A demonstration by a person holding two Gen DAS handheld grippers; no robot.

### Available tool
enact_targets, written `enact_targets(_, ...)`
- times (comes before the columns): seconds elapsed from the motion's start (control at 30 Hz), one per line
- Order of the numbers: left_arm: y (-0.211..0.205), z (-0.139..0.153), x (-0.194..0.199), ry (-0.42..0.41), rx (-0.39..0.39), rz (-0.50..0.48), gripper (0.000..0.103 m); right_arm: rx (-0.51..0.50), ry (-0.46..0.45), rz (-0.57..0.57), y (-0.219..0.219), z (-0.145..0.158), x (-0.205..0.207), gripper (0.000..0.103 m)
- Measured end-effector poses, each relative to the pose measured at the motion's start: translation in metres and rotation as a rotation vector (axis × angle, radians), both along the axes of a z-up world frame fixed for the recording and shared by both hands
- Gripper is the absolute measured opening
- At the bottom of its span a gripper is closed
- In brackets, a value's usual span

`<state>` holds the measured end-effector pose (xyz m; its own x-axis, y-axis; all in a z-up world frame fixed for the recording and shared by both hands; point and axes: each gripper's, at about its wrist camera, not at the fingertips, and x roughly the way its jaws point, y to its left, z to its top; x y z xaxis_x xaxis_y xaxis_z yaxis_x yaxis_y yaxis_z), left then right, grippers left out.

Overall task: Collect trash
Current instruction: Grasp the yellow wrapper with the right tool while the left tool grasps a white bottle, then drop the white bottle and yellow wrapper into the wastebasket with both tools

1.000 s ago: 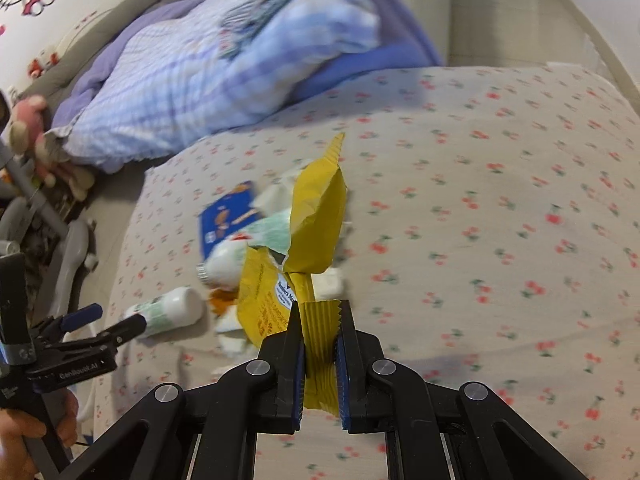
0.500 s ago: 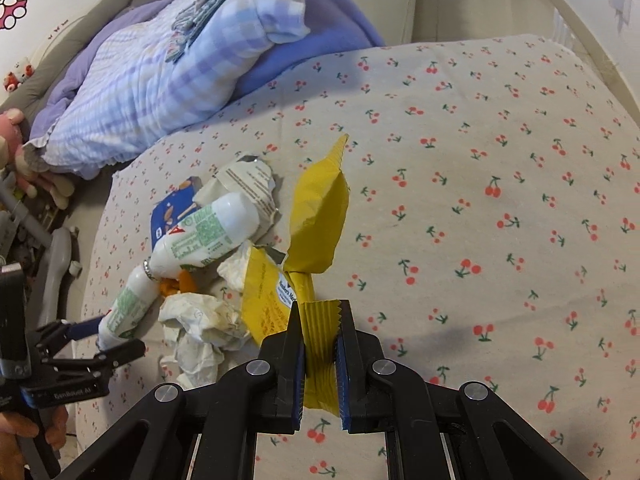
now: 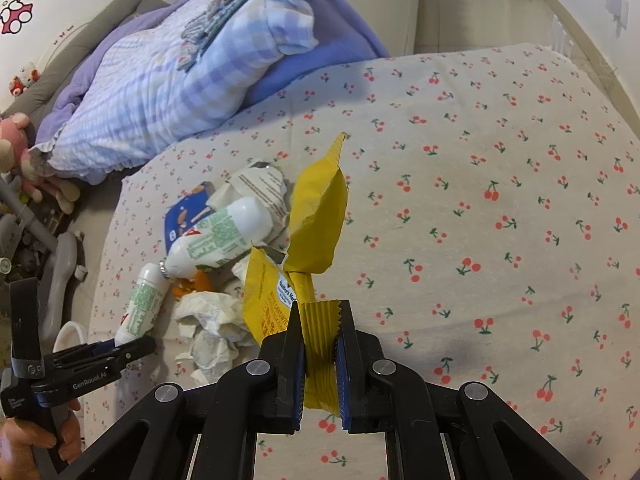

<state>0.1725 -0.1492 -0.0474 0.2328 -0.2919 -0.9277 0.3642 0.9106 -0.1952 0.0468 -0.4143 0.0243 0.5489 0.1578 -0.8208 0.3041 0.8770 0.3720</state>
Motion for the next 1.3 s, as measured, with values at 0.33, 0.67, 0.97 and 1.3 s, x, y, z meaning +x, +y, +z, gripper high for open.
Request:
enact_targets(0.33,0.037,0.029,-0.014,-0.049,-0.045,0.069,0.04,0.032,-0.061,0.03,0.025,0.021,0.007,0.011)
enact_targets(0.67,0.101,0.041,-0.019,-0.071,-0.052,0.188,0.04,0.053,-0.091,0.126,0.08,0.032,0.029,0.011)
enact_targets(0.97,0.17,0.04,-0.028,-0.083,-0.029,0.29,0.04,0.055,-0.091,0.24,0.149,0.028,0.053,0.011)
enact_targets(1.3,0.251,0.025,-0.034,-0.045,0.005,0.41,0.04,0.058,-0.075,0.34,0.217,0.014,0.072,0.011)
